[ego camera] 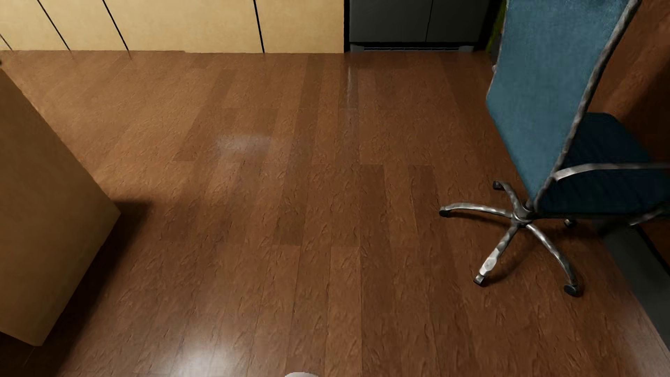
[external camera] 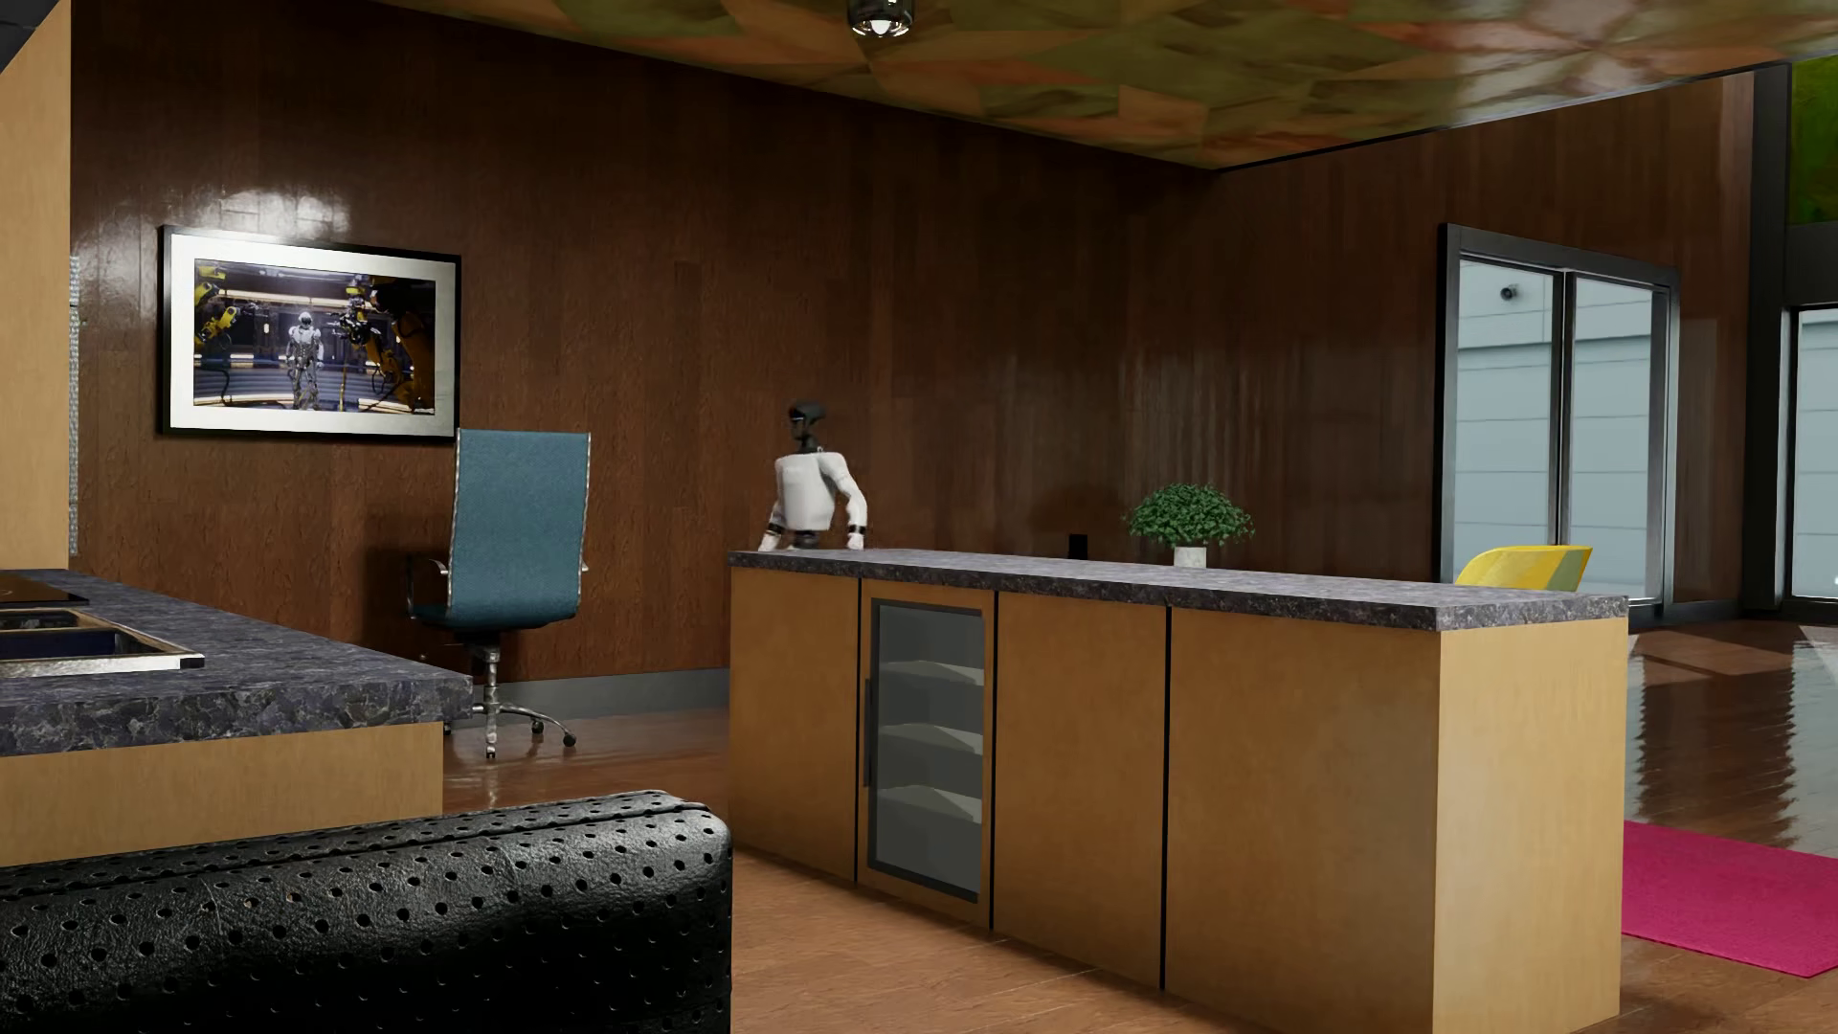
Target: Head to counter
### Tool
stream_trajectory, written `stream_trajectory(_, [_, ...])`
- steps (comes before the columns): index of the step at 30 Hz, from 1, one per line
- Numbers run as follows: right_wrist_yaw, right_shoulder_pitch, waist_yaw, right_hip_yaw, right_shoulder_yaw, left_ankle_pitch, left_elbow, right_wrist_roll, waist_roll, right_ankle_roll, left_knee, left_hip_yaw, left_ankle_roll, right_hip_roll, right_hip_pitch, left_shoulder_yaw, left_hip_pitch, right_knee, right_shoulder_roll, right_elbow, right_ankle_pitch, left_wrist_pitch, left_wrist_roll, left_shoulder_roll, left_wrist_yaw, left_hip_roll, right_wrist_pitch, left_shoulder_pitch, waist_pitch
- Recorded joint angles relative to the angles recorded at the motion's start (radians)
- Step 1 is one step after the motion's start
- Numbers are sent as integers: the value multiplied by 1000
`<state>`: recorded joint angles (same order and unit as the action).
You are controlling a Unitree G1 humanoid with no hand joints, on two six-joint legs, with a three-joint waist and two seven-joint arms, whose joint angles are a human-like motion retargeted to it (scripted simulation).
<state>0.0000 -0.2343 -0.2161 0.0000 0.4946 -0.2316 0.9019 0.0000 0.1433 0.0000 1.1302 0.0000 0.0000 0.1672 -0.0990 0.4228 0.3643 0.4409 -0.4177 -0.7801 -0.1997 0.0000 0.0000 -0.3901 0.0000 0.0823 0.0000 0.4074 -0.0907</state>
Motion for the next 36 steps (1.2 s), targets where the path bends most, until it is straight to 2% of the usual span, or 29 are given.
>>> stream_trajectory(2, [0,48,-76,0,-45,36,46,0,-6,0,-367,0,0,-27,-151,3,85,-21,-17,100,-180,0,0,-15,0,22,0,37,23])
stream_trajectory(3, [0,78,-100,0,-67,95,72,0,-1,0,-544,0,0,-30,-196,5,103,-13,-22,132,-221,0,0,-18,0,35,0,51,41])
stream_trajectory(4, [0,101,-110,0,-90,336,98,0,6,0,-765,0,0,-34,-229,9,120,-19,-25,154,-223,0,0,-18,0,40,0,63,56])
stream_trajectory(5, [0,112,-105,0,-109,414,124,0,11,0,-817,0,0,-40,-257,9,151,-17,-23,165,-175,0,0,-18,0,35,0,73,62])
stream_trajectory(6, [0,103,-97,0,-130,95,153,0,11,0,-544,0,0,-62,-286,19,175,33,-16,164,-78,0,0,-18,0,18,0,75,53])
stream_trajectory(7, [0,84,-85,0,-145,-7,176,0,3,0,-418,0,0,-96,-272,21,197,159,1,133,59,0,0,-17,0,-4,0,73,52])
stream_trajectory(8, [0,66,-67,0,-143,-12,188,0,-7,0,-301,0,0,-136,-210,16,202,365,20,68,188,0,0,-12,0,-38,0,62,45])
stream_trajectory(9, [0,50,-46,0,-121,-54,185,0,-5,0,-239,0,0,-157,-119,36,153,623,26,-8,244,0,0,-10,0,-86,0,33,24])
stream_trajectory(11, [0,24,35,0,-14,-52,81,0,26,0,-318,0,0,-145,138,53,-14,1044,15,-122,195,0,0,1,0,-169,0,-14,11])
stream_trajectory(12, [0,-9,99,0,19,-17,6,0,50,0,-390,0,0,-126,247,36,-127,1087,16,-157,199,0,0,9,0,-185,0,-27,8])
stream_trajectory(14, [0,-84,223,0,53,56,-118,0,79,0,-534,0,0,-89,436,7,-335,880,26,-192,321,0,0,23,0,-181,0,-67,12])
stream_trajectory(16, [0,-153,323,0,68,121,-224,0,82,0,-625,0,0,-96,552,-4,-501,463,38,-186,462,0,0,21,0,-134,0,-111,17])
stream_trajectory(17, [0,-180,342,0,69,148,-281,0,67,0,-646,0,0,-112,594,-9,-572,269,48,-180,418,0,0,10,0,-107,0,-131,27])
stream_trajectory(19, [0,-194,377,0,61,238,-397,0,36,0,-646,0,0,-157,673,-39,-653,32,71,-188,53,0,0,-20,0,-45,0,-148,53])
stream_trajectory(20, [0,-191,404,0,59,308,-424,0,34,0,-631,0,0,-172,695,-52,-687,20,68,-181,-53,0,0,-22,0,-5,0,-151,50])
stream_trajectory(21, [0,-185,422,0,51,406,-418,0,39,0,-607,0,0,-169,720,-62,-717,47,61,-181,-10,0,0,-16,0,31,0,-147,51])
stream_trajectory(23, [0,-152,391,0,45,667,-319,0,65,0,-454,0,0,-102,784,-65,-682,183,46,-207,323,0,0,11,0,76,0,-114,89])
stream_trajectory(24, [0,-127,360,0,40,719,-241,0,80,0,-288,0,0,-57,776,-53,-606,283,38,-221,399,0,0,25,0,88,0,-104,88])
stream_trajectory(25, [0,-89,327,0,35,593,-166,0,87,0,-78,0,0,-10,710,-26,-503,337,27,-224,385,0,0,33,0,85,0,-108,62])
stream_trajectory(26, [0,-48,289,0,23,354,-104,0,80,0,111,0,0,24,592,9,-386,313,18,-219,348,0,0,34,0,70,0,-114,35])
stream_trajectory(27, [0,-9,243,0,18,137,-62,0,61,0,212,0,0,35,448,30,-279,249,9,-207,290,0,0,29,0,52,0,-104,16])
stream_trajectory(28, [0,19,184,0,23,-1,-36,0,34,0,219,0,0,27,306,45,-181,180,-8,-161,217,0,0,17,0,27,0,-84,3])
stream_trajectory(29, [0,38,119,0,19,-61,-15,0,10,0,135,0,0,10,159,51,-112,105,-29,-97,138,0,0,3,0,13,0,-60,-15])
stream_trajectory(30, [0,69,61,0,-10,-70,2,0,-10,0,5,0,0,-8,46,38,-35,42,-36,-62,57,0,0,-10,0,11,0,-35,-15])
stream_trajectory(31, [0,110,14,0,-45,-52,18,0,-25,0,-159,0,0,-27,-48,22,32,-6,-41,-32,-22,0,0,-21,0,17,0,-18,-14])
stream_trajectory(33, [0,201,-67,0,-81,6,54,0,-31,0,-532,0,0,-48,-177,-3,112,-45,-61,36,-138,0,0,-33,0,50,0,1,6])
stream_trajectory(34, [0,236,-98,0,-96,-2,70,0,-31,0,-633,0,0,-59,-225,-17,147,-38,-68,62,-158,0,0,-38,0,71,0,12,17])
stream_trajectory(35, [0,251,-130,0,-117,-13,84,0,-40,0,-623,0,0,-89,-273,-27,178,-18,-70,91,-146,0,0,-41,0,86,0,24,16])
stream_trajectory(36, [0,248,-159,0,-136,-4,103,0,-52,0,-540,0,0,-127,-312,-29,197,31,-62,113,-90,0,0,-42,0,89,0,35,11])
